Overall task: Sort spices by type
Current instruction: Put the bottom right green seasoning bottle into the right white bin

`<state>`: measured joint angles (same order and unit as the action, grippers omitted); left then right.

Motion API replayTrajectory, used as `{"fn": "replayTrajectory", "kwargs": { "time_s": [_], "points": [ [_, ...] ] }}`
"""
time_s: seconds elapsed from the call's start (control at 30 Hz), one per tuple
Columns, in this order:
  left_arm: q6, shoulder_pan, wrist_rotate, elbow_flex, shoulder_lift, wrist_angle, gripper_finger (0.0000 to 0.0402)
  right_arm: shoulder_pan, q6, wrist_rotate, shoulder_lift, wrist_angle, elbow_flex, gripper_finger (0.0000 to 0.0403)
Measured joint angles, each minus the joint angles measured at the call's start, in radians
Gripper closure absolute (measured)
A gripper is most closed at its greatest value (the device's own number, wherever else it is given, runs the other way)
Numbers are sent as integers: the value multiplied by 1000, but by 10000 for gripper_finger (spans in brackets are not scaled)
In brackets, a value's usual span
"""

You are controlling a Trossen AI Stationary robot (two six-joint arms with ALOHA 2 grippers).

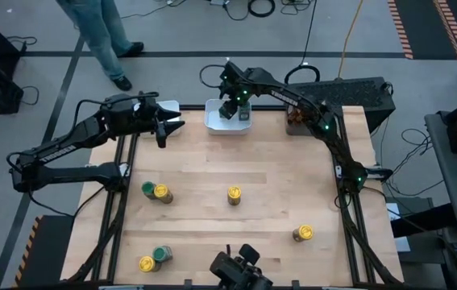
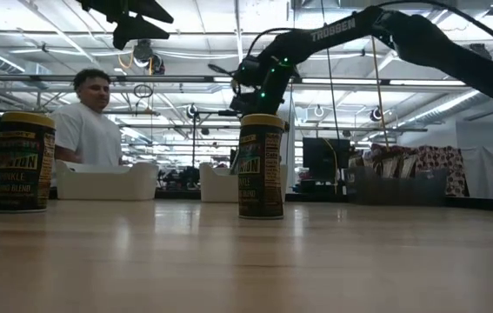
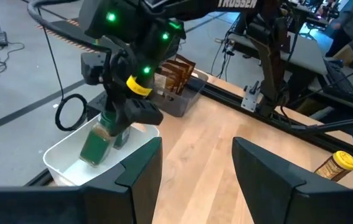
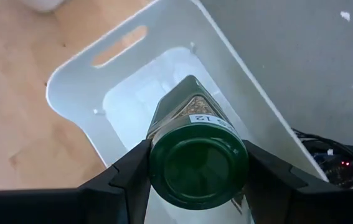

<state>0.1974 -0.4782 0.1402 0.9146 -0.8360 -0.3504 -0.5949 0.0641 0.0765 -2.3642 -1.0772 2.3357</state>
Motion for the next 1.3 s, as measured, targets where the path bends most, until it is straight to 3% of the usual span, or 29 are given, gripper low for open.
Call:
{"fn": "replayTrajectory", "kwargs": {
  "time_s": [0.2, 0.37, 1.03, 1.3],
  "points": [
    [4, 0, 0, 0, 0, -2, 203, 1, 26, -6, -5, 4, 1, 215],
    [5, 1, 0, 0, 0, -3, 203, 1, 23, -76, -5, -11, 1, 215],
    [6, 1, 0, 0, 0, -3, 203, -10, 21, -77, -13, -55, 1, 215],
    [6, 1, 0, 0, 0, -3, 203, -10, 8, -79, -13, -54, 1, 193]
  ]
}}
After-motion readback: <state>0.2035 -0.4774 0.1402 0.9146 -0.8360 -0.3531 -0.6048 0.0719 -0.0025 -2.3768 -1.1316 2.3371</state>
